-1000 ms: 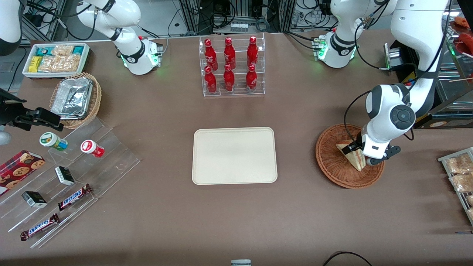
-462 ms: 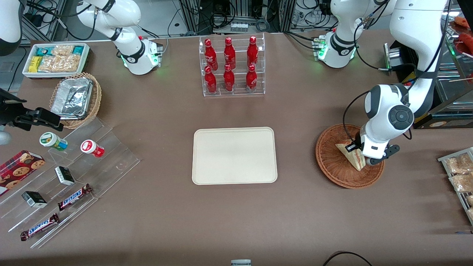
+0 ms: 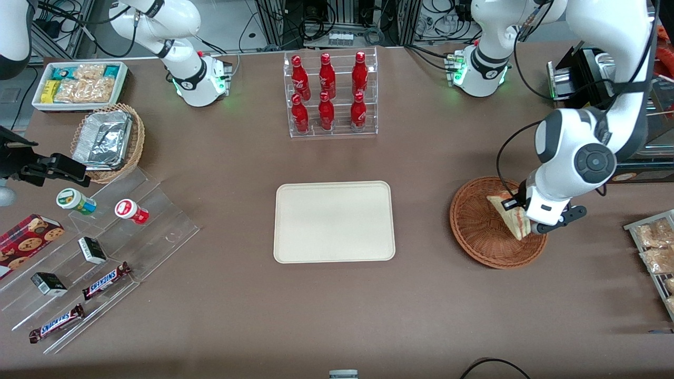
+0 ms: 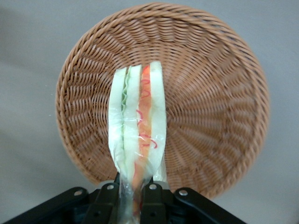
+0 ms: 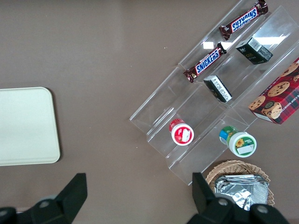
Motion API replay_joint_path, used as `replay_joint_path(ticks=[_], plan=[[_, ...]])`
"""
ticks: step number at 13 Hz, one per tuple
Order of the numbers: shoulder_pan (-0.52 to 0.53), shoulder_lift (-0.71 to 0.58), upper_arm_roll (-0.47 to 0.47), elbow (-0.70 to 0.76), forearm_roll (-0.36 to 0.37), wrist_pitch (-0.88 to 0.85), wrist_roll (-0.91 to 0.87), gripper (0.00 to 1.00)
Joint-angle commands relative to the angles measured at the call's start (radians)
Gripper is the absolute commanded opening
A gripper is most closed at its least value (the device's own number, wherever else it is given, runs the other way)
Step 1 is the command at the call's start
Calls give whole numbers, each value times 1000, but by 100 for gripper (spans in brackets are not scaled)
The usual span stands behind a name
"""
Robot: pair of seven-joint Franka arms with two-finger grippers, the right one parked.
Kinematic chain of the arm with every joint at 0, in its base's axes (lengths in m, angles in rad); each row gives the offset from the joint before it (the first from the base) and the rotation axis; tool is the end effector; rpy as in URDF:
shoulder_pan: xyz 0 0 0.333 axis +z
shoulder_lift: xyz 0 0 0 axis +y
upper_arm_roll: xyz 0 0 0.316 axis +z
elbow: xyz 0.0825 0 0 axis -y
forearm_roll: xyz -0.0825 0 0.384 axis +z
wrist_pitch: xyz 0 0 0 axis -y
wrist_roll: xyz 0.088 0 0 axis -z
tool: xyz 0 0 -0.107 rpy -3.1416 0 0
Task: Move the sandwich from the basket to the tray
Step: 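Lift the sandwich and carry it with the left gripper over the tray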
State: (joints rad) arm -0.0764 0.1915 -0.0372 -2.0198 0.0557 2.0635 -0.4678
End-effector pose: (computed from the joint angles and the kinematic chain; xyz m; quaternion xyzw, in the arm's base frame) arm 0.5664 -0.0612 0.3455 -0.9840 -0.1610 0.0649 0.0402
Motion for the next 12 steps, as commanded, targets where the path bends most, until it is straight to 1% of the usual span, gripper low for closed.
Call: replay_joint_path(ticks=[1,3,5,7,8,9,12], plan=[[-69,2,-1,97,9,-103,99,0],[-149,11,-9,121,6,-99,107,0],[-239,51,-9,160,-4,-97,101,0],[-322,117,-9,223,-17,-100,90,0],[-360,158,-9,263,-43,-98,66,0],[-390,201,-9,306,-54,-97,39,0],[-471,353,-9,484,-85,-97,-52,0]])
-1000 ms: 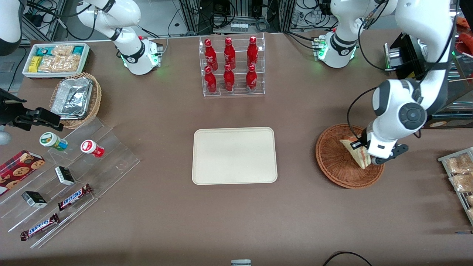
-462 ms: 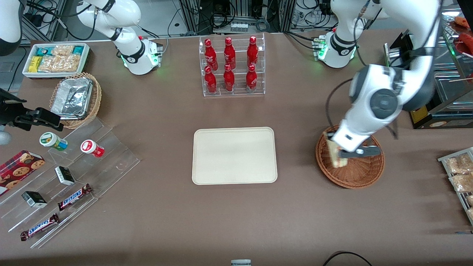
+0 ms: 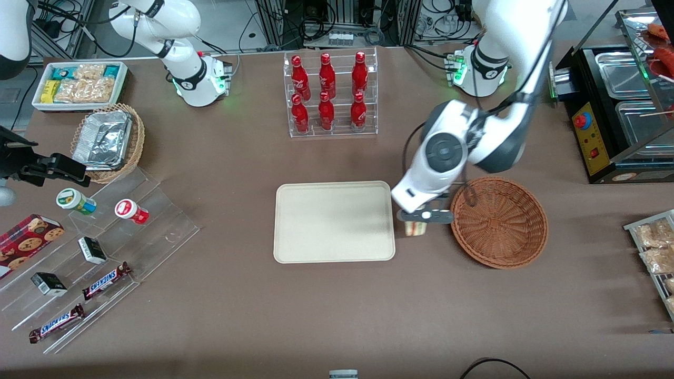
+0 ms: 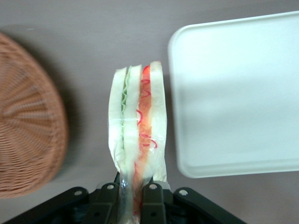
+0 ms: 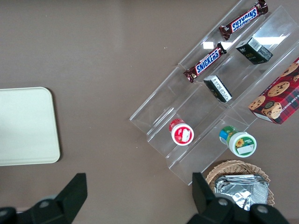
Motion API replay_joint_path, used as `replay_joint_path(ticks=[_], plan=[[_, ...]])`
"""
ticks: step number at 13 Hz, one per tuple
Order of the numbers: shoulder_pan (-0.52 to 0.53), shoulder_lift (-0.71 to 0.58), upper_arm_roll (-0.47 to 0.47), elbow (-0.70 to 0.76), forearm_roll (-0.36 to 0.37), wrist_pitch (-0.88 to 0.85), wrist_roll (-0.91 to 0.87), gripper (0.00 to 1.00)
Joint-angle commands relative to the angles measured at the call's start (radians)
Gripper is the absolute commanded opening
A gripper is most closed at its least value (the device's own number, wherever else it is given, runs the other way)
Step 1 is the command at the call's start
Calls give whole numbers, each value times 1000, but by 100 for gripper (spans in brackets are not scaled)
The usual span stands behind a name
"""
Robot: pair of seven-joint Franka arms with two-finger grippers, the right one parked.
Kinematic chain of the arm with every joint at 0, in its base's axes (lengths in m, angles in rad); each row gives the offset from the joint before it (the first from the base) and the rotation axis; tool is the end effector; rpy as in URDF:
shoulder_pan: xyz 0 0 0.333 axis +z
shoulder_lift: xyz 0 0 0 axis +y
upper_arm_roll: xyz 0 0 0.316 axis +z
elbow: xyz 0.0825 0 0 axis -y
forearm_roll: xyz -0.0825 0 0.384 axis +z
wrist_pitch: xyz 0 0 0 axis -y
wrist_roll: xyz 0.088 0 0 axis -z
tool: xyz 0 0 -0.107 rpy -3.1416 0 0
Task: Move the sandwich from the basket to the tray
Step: 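Lift the sandwich and carry it with the left gripper over the tray, then lower the sandwich onto the tray and open the left gripper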
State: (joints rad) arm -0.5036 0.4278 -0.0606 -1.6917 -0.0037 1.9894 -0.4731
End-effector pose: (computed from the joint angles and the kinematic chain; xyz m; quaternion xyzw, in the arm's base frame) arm 0.5513 -0.3447 0.3393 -0.9969 0.0427 0.0632 0.0196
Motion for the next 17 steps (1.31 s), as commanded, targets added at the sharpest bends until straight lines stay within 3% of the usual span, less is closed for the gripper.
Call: replay_joint_path(ticks=[1,5,10,16,17], plan=[[-61,158,15,202,-39,-21,-64,0],[-102,242,15,265,-104,52,-72,0],[-111,322,-8,268,-104,167,-62,0],[-136,356,-8,268,-95,174,-59,0],[-138,356,-8,268,-95,172,-64,55]])
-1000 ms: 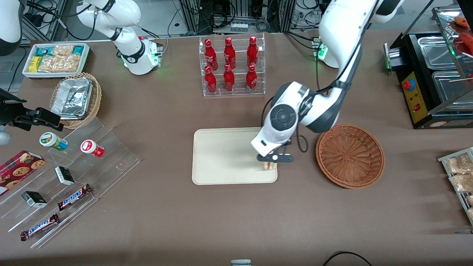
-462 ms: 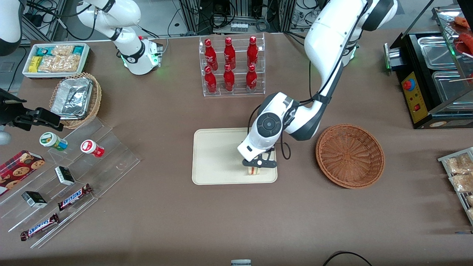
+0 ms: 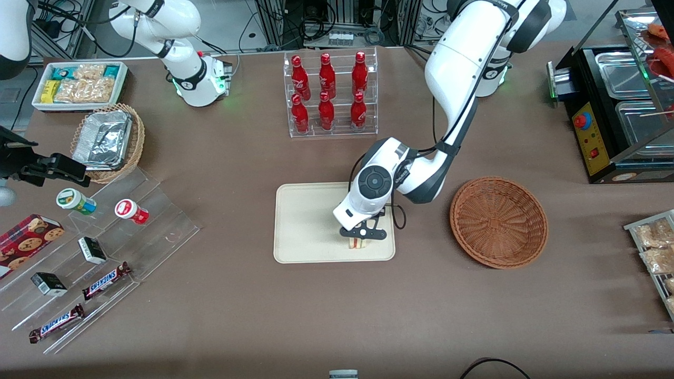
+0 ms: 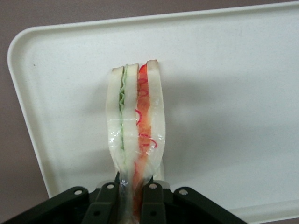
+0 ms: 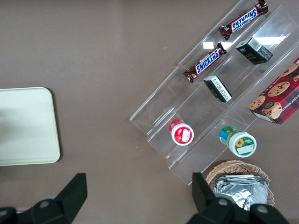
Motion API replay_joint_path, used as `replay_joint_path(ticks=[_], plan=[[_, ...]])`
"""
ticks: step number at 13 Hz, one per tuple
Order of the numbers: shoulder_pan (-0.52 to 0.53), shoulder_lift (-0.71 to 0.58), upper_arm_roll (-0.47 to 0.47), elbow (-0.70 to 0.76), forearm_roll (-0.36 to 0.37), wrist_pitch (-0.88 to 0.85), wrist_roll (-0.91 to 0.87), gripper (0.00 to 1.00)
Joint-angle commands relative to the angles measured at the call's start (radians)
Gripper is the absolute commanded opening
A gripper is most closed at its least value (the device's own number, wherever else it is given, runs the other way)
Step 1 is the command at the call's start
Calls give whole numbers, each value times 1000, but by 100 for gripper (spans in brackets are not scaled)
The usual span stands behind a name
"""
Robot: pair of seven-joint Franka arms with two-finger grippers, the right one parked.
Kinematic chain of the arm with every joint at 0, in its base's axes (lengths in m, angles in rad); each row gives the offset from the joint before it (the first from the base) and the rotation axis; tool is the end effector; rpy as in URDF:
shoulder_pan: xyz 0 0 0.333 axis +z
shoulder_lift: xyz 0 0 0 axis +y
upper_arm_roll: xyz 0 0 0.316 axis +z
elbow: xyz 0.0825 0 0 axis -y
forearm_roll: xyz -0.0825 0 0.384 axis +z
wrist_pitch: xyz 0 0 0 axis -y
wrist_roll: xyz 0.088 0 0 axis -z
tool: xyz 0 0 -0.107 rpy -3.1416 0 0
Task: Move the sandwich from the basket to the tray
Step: 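Lower the sandwich onto the tray and open the left gripper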
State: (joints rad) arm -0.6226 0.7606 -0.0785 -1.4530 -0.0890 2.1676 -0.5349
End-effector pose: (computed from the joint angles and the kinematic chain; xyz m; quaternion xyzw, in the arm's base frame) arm 0.5526 -0.4580 0.2315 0.9966 -0.0469 -0.0549 0.0389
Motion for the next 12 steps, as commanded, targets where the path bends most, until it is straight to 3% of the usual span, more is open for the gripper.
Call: replay_joint_path(ticks=[1,7,12], plan=[[-19,22,10,29,-11,-6,-13,100],[-19,-7,13,55,-9,-44,-13,100],[13,-21,22,264,-11,-311,-36,100]])
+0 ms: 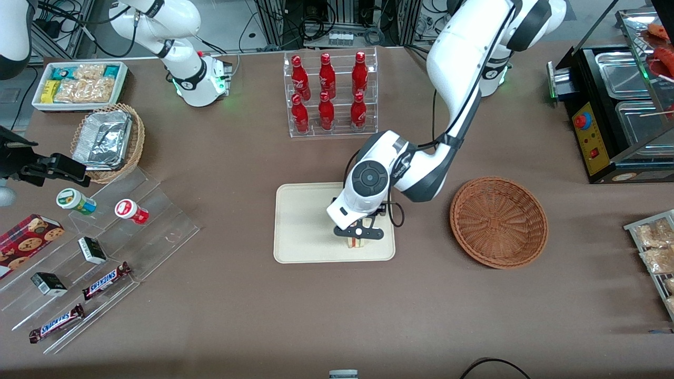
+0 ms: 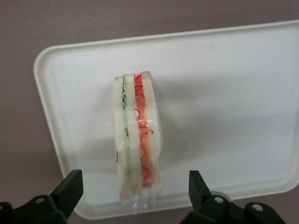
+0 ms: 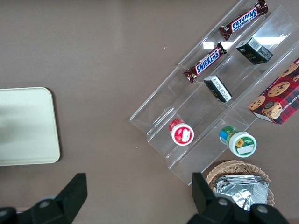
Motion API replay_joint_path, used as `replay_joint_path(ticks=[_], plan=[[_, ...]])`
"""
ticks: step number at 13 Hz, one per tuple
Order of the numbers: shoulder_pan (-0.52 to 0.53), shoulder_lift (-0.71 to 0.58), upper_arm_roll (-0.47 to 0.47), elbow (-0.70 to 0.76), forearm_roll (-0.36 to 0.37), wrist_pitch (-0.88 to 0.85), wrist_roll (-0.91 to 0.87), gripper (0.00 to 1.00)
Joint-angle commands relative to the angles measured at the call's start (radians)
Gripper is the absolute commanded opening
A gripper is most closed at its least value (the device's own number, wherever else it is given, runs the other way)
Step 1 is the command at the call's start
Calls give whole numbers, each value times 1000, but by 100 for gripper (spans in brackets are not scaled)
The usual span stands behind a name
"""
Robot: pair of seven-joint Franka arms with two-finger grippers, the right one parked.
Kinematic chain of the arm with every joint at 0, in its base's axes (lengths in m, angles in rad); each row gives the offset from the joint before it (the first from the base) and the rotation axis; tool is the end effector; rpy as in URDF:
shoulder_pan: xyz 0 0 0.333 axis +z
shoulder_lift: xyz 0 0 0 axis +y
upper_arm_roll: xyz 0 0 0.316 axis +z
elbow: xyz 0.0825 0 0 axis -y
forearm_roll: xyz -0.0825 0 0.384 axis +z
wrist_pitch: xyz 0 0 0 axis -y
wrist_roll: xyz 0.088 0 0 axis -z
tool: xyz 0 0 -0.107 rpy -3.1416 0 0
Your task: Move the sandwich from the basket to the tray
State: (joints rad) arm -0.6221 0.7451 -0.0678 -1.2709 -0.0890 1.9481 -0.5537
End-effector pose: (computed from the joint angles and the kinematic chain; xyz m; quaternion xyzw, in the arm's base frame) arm 0.5729 -0.4648 0.3071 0.9965 -0.0420 -0.0642 0.0327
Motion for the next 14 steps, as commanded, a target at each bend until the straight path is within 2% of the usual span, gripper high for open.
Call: replay_joint_path(ticks=[1,5,8,9,14], plan=[[25,-10,11,112,-12,-128,-15,100],[74,-110,14,140,0,-182,-17,100],[78,-170,126,136,-11,-245,-12,100],[105,-193,153,134,-11,-296,3,100],[312,-312,157,131,-5,-500,129,100]])
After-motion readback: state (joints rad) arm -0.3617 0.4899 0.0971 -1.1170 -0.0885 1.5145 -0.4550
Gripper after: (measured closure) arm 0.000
